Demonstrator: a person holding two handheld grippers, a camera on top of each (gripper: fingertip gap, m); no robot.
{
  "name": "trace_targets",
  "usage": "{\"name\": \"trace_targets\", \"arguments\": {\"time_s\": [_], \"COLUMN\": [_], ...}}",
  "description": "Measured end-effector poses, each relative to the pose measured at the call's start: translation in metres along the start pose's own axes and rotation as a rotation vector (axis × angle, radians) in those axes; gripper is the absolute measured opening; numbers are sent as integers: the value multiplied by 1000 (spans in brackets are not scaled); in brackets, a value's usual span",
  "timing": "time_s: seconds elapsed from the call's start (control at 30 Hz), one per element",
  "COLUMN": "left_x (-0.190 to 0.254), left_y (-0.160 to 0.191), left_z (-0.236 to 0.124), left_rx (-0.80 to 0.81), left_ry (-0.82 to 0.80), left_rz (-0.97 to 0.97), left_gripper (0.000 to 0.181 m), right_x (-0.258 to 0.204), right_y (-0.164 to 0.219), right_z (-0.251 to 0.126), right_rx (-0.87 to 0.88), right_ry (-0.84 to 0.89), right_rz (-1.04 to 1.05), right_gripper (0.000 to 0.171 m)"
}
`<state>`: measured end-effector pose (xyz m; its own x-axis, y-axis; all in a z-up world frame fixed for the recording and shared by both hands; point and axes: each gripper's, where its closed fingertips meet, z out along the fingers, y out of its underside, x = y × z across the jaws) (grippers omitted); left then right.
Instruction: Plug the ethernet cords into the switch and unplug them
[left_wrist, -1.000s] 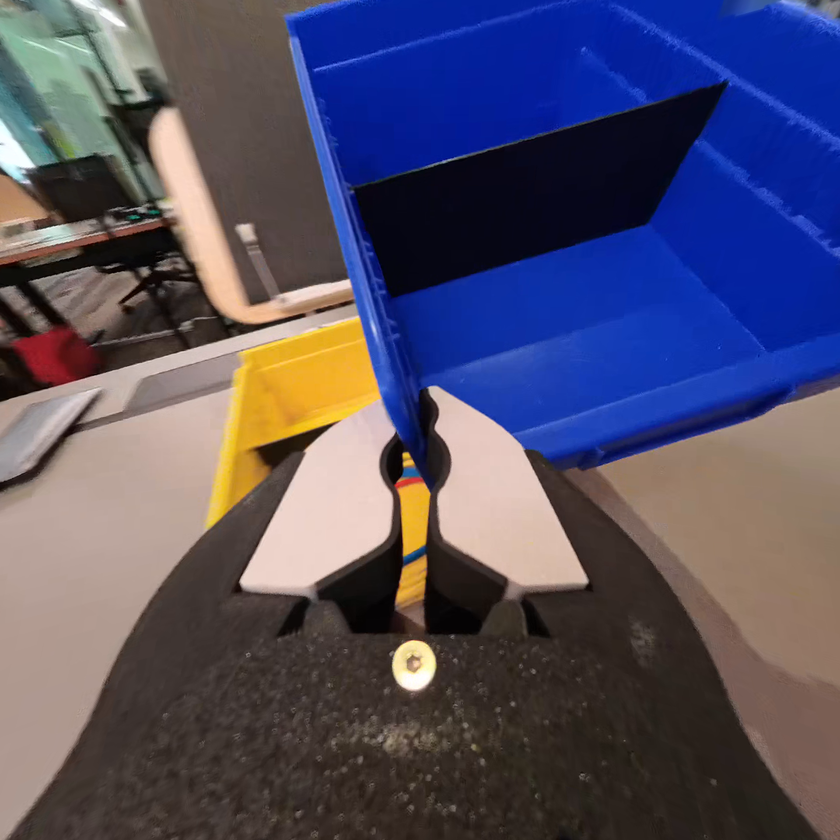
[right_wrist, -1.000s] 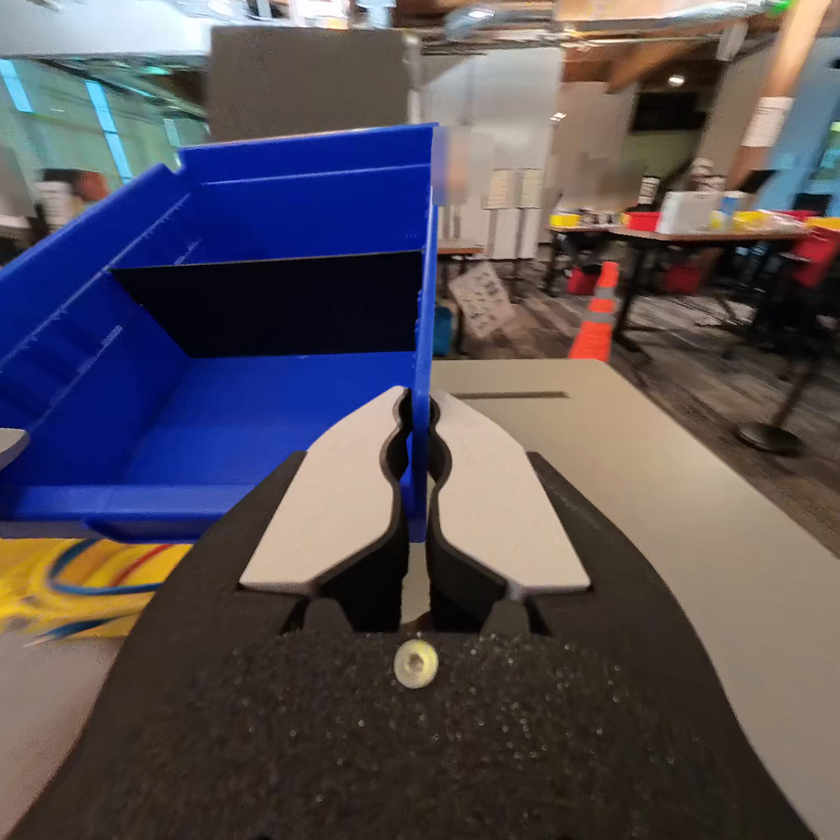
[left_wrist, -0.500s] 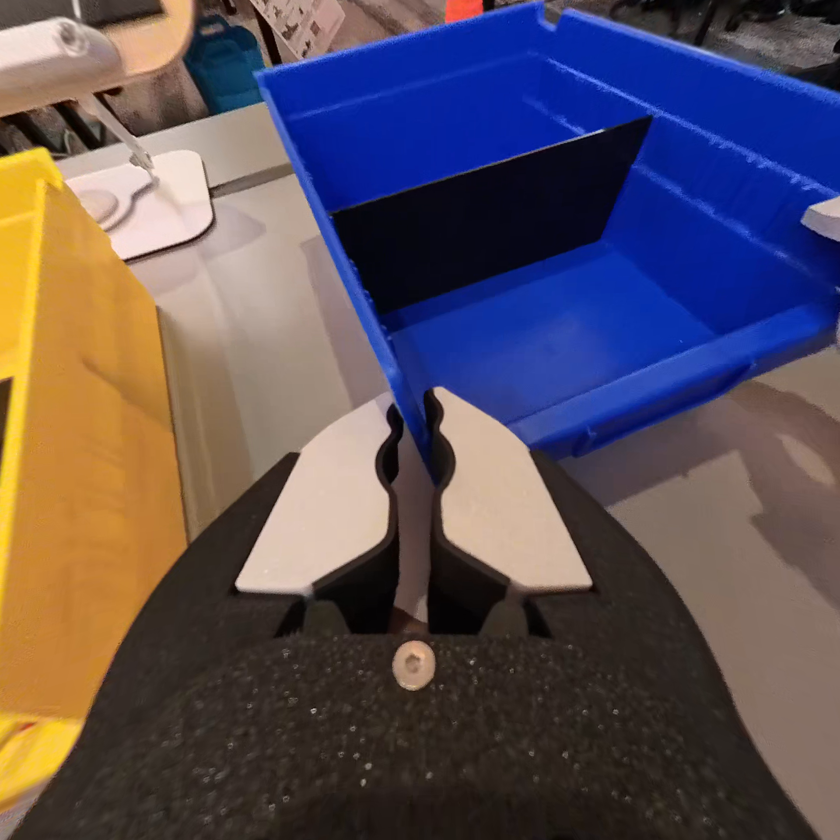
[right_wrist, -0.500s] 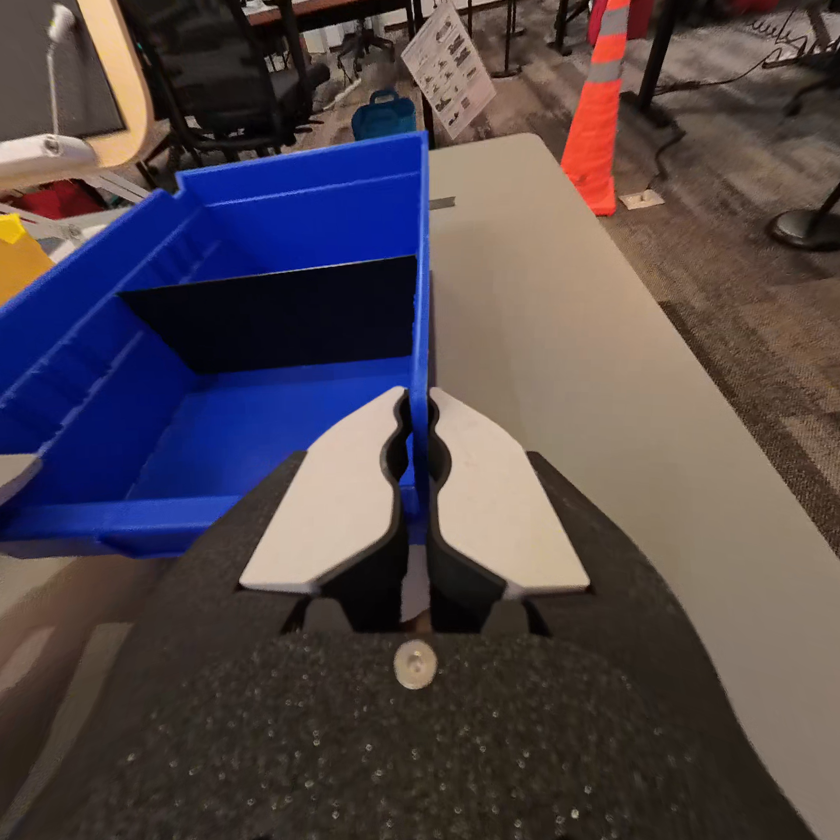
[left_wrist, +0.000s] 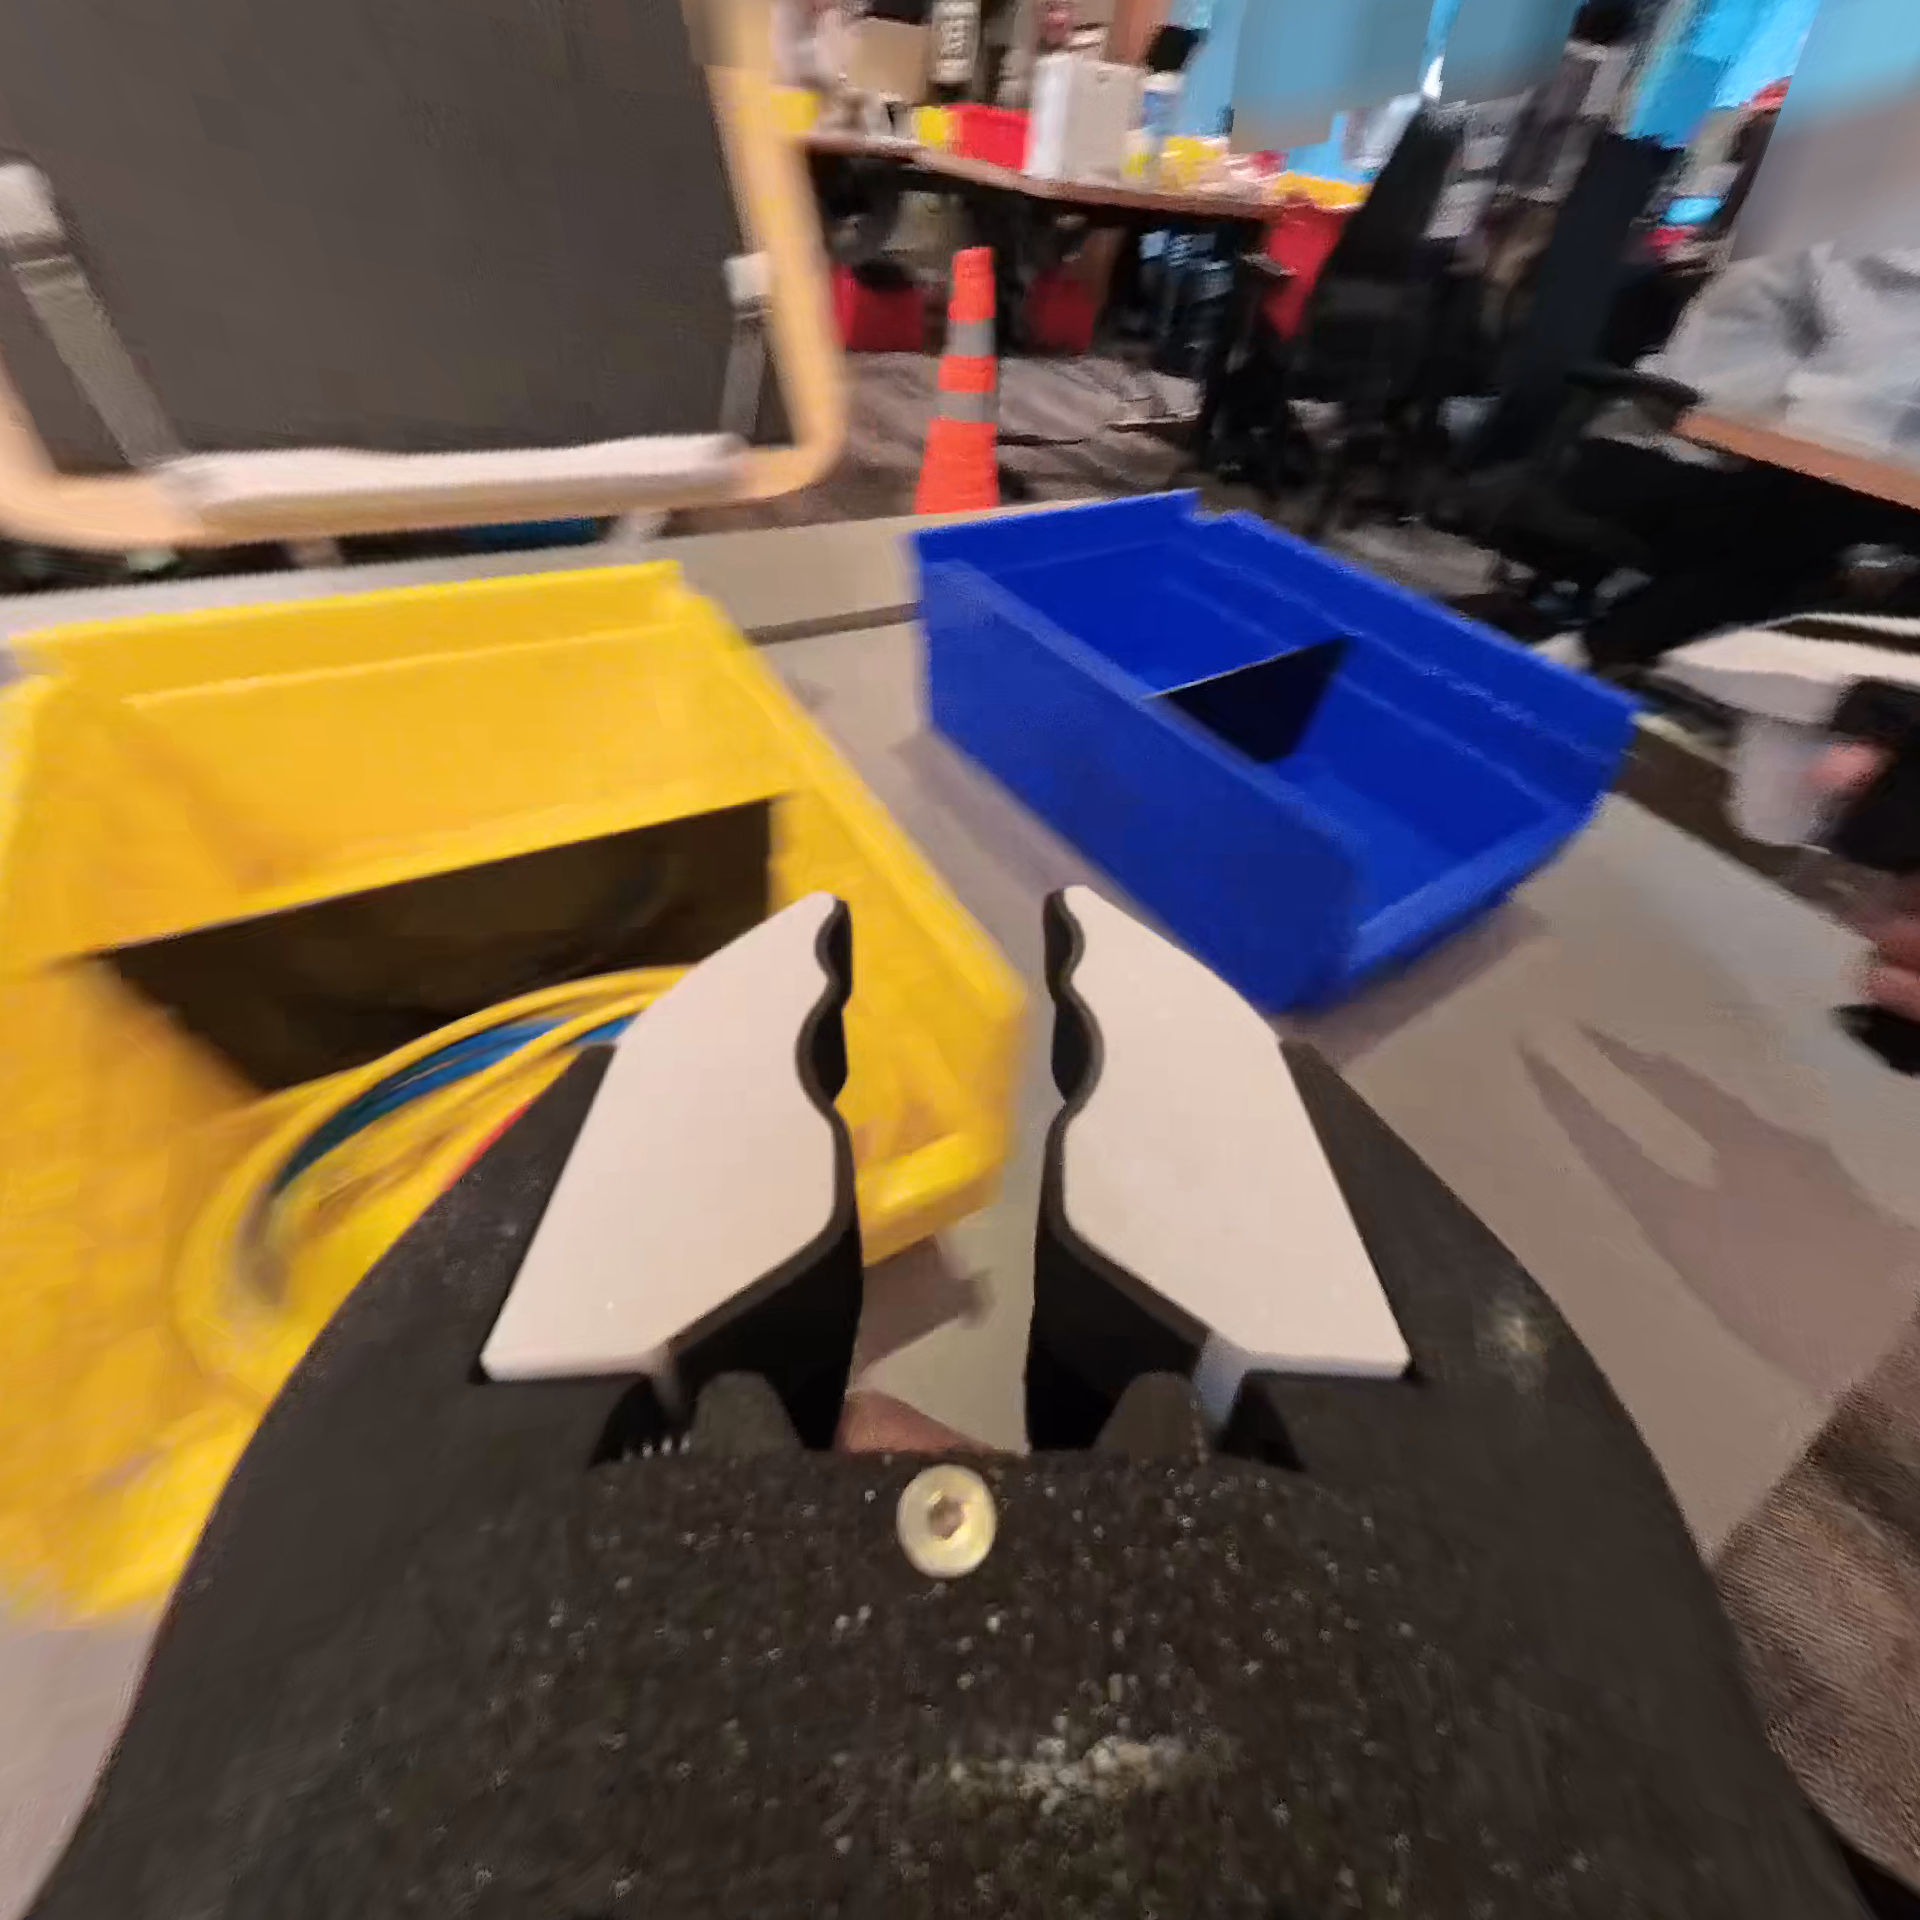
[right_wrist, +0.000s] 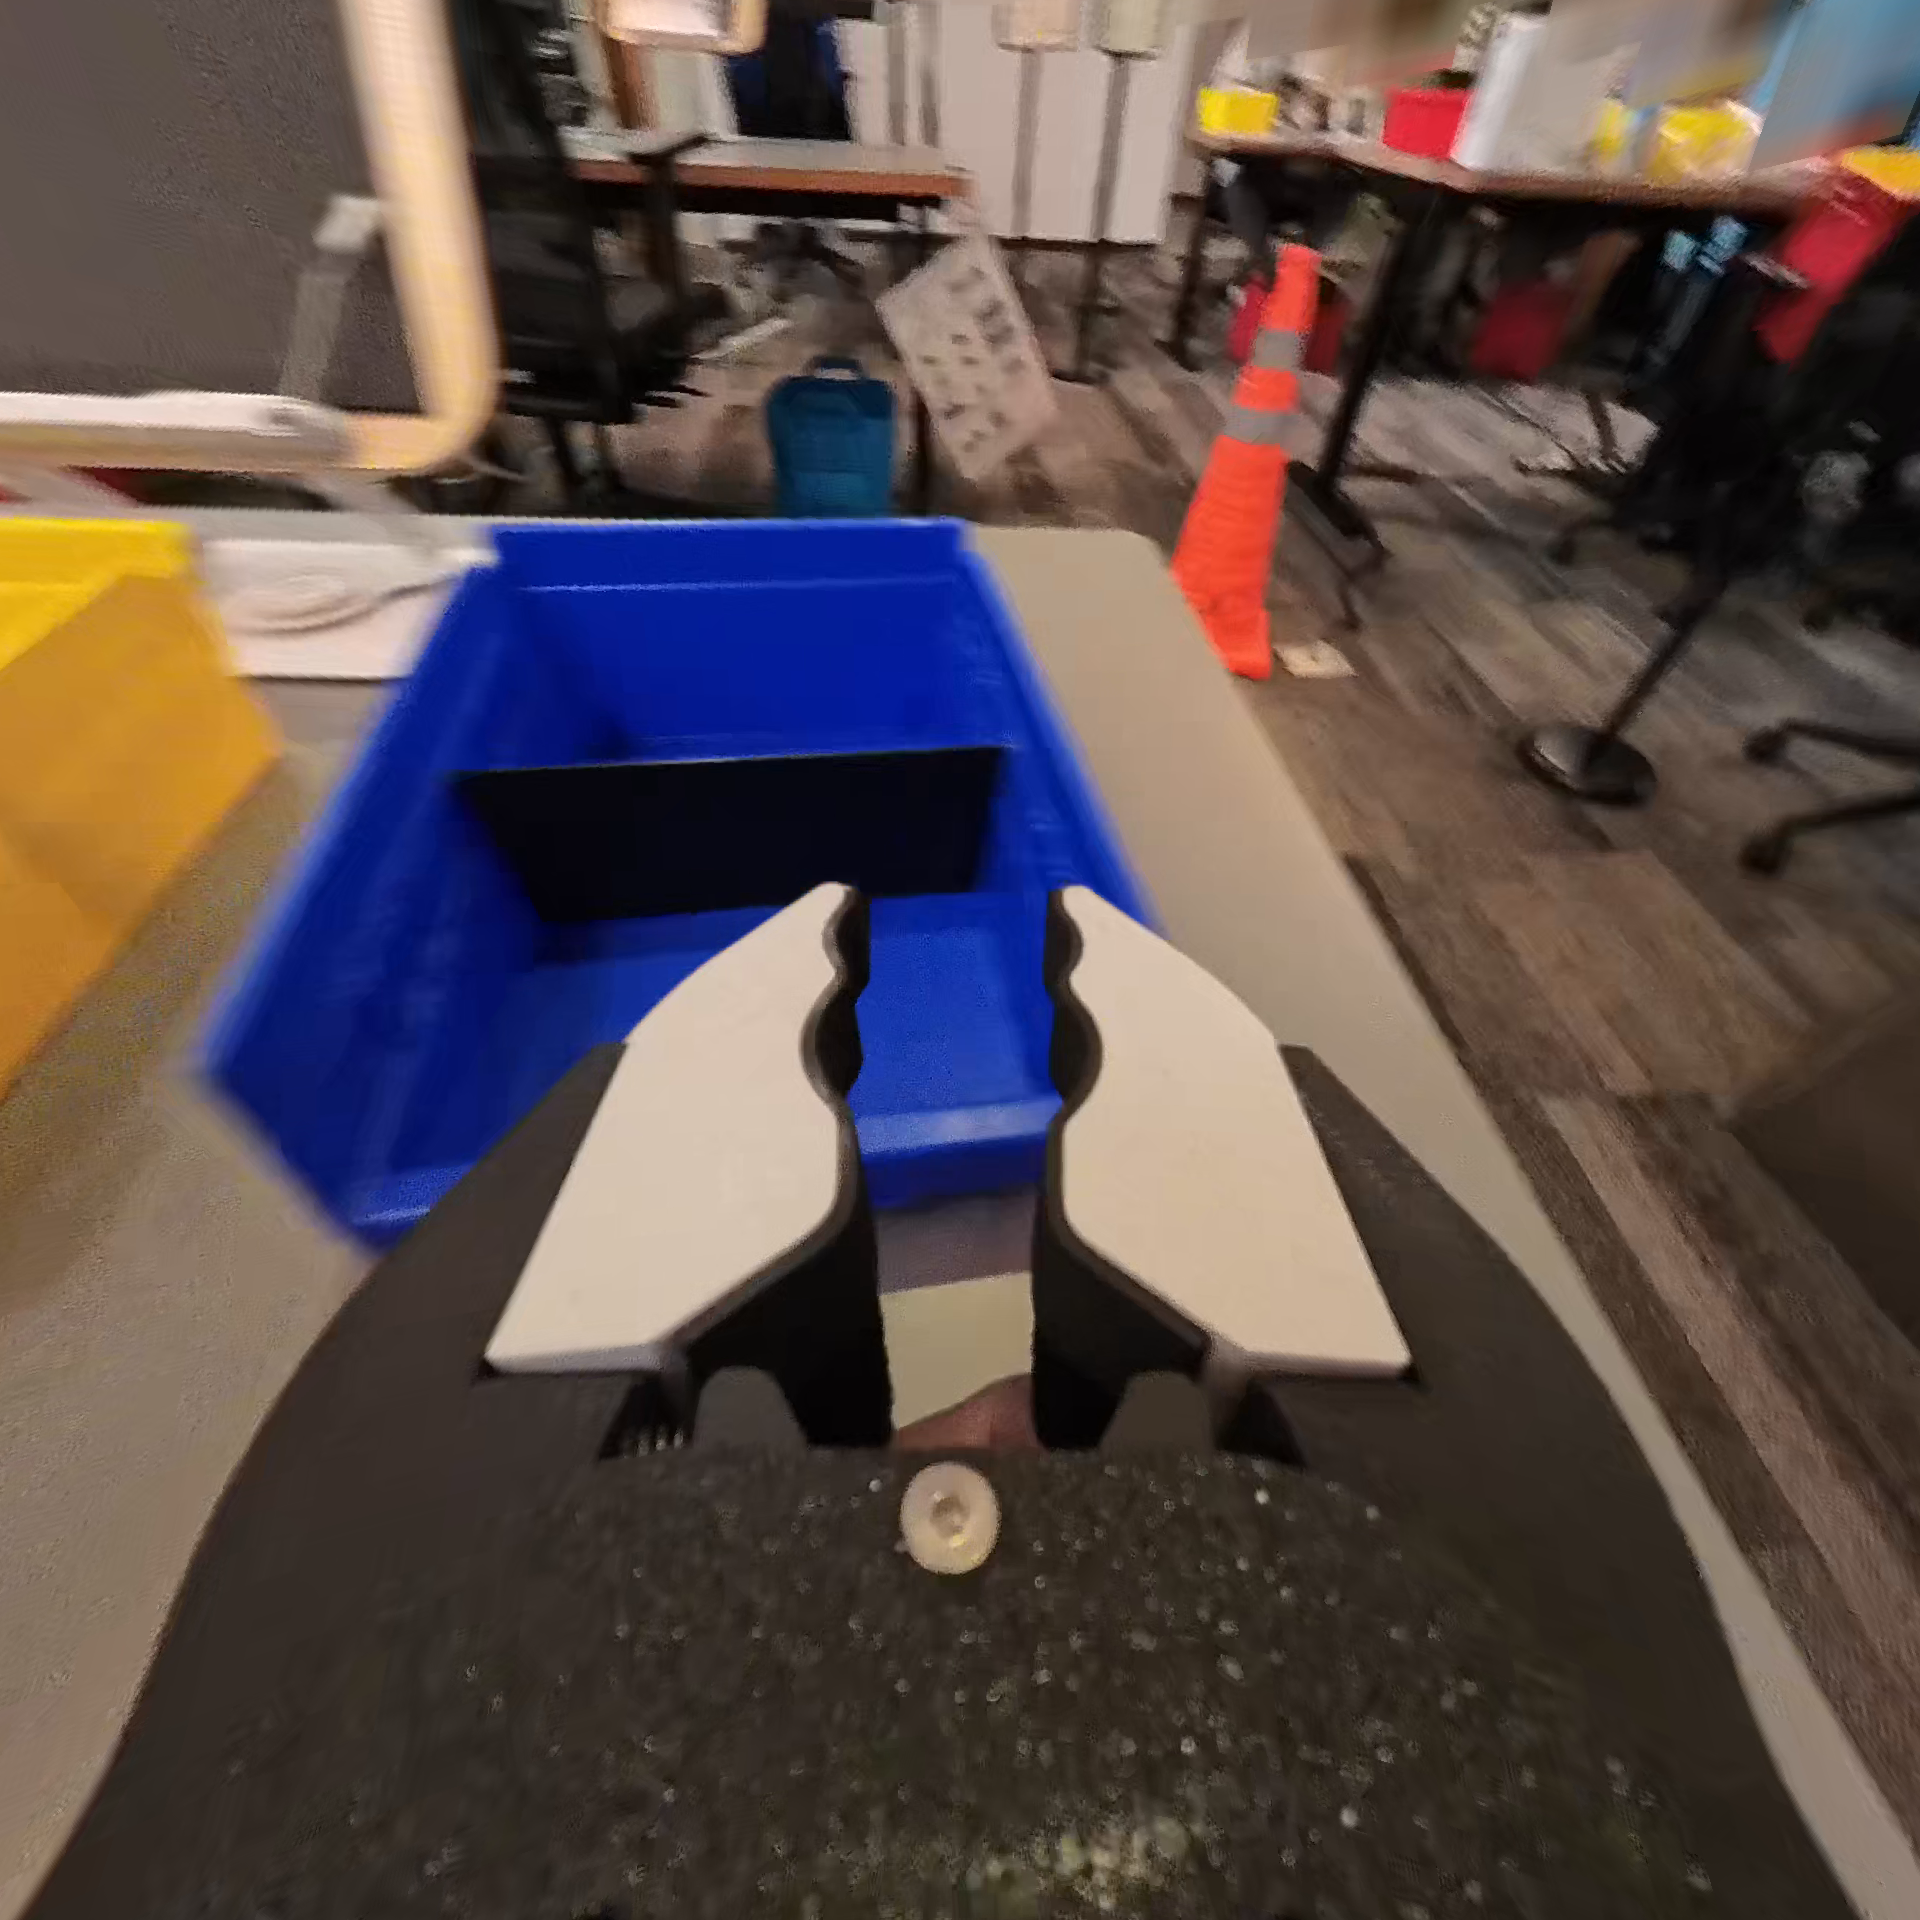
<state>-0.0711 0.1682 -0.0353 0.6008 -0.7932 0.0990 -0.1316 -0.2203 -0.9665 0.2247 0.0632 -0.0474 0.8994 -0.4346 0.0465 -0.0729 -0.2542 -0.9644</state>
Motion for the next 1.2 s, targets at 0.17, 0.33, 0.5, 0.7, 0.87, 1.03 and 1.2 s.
{"name": "trace_targets", "arguments": {"time_s": [0.17, 0.33, 0.5, 0.7, 0.87, 1.03, 1.2], "left_x": [-149, -189, -185, -200, -261, -337, -387], "left_y": [37, 78, 90, 80, 64, 57, 81], "left_z": [-71, -60, -37, -56, -107, -140, -153], "left_rx": [-77, -202, -230, -190, -125, -104, -164], "left_ry": [-342, -349, -279, -350, -455, -486, -428], "left_rz": [5, -58, -71, 31, 24, 62, -44], "left_gripper": [39, 38, 6, 4, 3, 3, 3], "right_x": [-198, -292, -310, -326, -402, -486, -539], "right_y": [2, 45, 74, 62, 43, 31, 44], "right_z": [-13, 9, 22, 12, 5, 13, 15], "right_rx": [1, -137, -246, -148, -70, -33, -52], "right_ry": [-448, -454, -312, -161, -227, -276, -306], "right_rz": [-10, 52, 18, 33, 15, -4, -30], "right_gripper": [38, 53, 8, 3, 3, 4, 6]}}
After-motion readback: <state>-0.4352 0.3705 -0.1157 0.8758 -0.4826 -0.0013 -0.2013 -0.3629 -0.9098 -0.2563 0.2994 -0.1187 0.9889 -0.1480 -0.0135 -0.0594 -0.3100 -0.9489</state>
